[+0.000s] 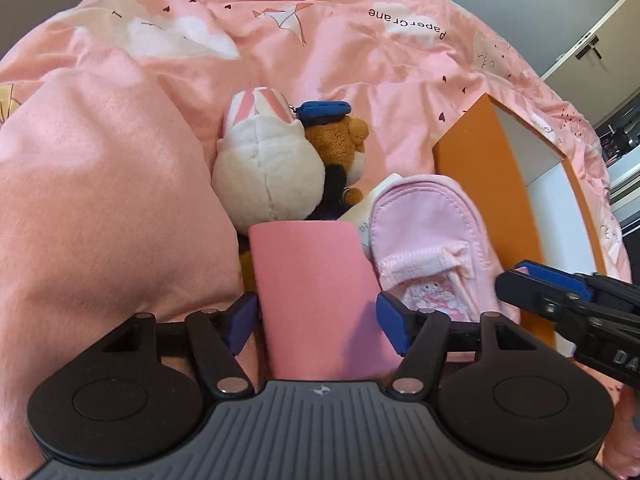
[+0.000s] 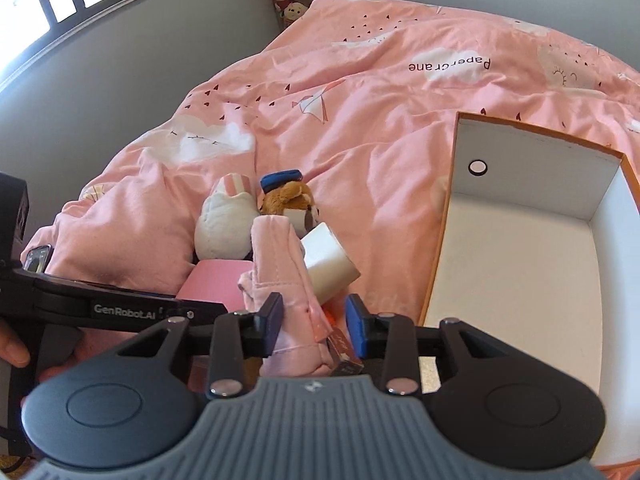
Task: Organize objects
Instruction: 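Grasp the pink card wallet with the left tool while the right tool holds the pouch, then carry the wallet and pouch with both tools and lower them into the orange box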
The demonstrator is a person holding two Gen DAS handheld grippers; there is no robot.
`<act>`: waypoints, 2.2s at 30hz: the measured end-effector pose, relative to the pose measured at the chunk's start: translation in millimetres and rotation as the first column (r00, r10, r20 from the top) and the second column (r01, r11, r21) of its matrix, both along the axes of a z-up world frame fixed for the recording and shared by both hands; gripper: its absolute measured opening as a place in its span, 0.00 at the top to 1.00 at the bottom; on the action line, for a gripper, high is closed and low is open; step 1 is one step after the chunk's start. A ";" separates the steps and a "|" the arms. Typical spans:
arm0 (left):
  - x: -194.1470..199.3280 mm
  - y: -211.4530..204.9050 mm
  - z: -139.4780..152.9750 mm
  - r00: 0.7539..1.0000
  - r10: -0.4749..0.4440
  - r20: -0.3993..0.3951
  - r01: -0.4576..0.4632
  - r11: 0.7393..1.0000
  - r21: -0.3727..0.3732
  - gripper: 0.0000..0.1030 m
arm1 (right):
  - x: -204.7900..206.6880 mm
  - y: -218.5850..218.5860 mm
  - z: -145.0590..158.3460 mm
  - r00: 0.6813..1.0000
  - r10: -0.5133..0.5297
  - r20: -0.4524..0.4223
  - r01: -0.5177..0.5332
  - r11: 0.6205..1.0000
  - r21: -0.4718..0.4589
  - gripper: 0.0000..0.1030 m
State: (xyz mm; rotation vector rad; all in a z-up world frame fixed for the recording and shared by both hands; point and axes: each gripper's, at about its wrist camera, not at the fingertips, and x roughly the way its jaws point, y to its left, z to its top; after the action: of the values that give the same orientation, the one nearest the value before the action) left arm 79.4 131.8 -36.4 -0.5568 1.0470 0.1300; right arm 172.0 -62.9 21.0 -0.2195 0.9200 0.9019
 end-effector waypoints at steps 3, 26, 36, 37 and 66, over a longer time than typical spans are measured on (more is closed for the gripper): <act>-6.0 5.4 5.3 0.999 0.029 0.022 -0.028 0.999 -0.031 0.38 | 3.2 0.5 -0.3 1.000 0.004 -0.018 -0.004 1.000 0.002 0.64; 12.5 22.6 3.1 0.971 0.198 0.134 -0.143 0.929 -0.340 0.64 | 13.7 24.6 -9.0 0.999 0.031 -0.037 -0.033 0.998 -0.058 0.64; 23.7 1.8 -18.3 0.977 0.200 0.068 -0.173 0.941 -0.292 0.74 | 11.0 22.1 -9.6 0.999 0.036 -0.012 -0.036 0.998 -0.050 0.64; 22.9 1.9 -16.3 0.978 0.196 0.078 -0.166 0.943 -0.288 0.76 | 10.4 21.3 -9.9 0.999 0.035 -0.010 -0.035 0.998 -0.046 0.64; 89.0 -151.5 79.0 0.923 -0.221 0.314 0.288 0.940 -0.183 0.80 | 51.2 -155.1 75.8 0.955 -0.287 0.072 0.281 0.956 0.086 0.71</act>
State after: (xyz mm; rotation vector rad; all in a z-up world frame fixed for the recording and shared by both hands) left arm 168.4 -19.7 42.6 -0.6177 0.8423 -0.3001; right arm 223.2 -218.0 96.8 -0.0565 0.8136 0.6540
